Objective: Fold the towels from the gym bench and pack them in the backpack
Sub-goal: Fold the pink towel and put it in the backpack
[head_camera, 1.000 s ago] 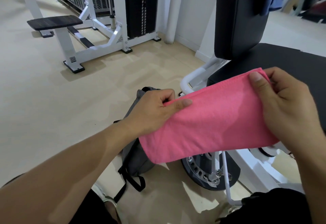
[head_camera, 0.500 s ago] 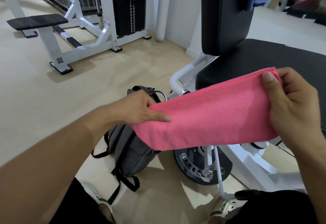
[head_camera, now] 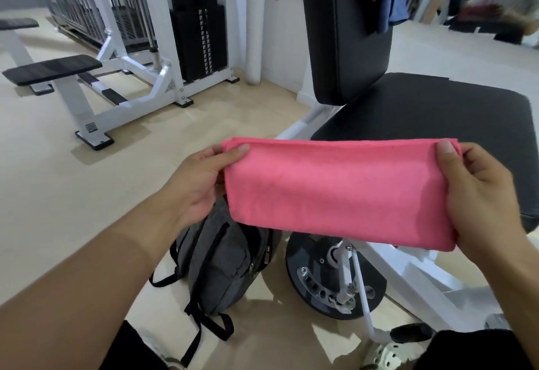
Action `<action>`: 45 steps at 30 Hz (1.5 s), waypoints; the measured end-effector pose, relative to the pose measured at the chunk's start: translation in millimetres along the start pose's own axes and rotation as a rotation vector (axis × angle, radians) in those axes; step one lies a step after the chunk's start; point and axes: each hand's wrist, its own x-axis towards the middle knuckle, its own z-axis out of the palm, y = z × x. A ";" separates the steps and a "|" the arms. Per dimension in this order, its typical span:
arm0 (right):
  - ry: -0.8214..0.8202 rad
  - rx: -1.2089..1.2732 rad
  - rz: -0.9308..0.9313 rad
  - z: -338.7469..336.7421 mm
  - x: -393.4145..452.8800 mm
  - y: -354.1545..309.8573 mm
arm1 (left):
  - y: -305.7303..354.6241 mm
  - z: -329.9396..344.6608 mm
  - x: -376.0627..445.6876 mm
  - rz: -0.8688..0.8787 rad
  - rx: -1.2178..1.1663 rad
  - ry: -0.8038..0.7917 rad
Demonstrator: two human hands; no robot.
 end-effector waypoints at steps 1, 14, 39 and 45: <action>0.004 0.025 0.019 0.7 0.2 -1.8 | -0.4 1.7 -1.1 0.021 0.005 0.043; -0.201 0.456 0.136 51.9 -29.6 -51.3 | 5.7 53.6 -51.8 0.538 0.562 0.229; -0.582 0.204 0.166 142.9 -86.2 -29.3 | -19.7 18.4 -67.4 0.155 0.452 -0.003; -0.630 0.122 0.086 139.5 -89.9 -34.7 | -16.0 22.1 -71.3 0.110 0.462 -0.024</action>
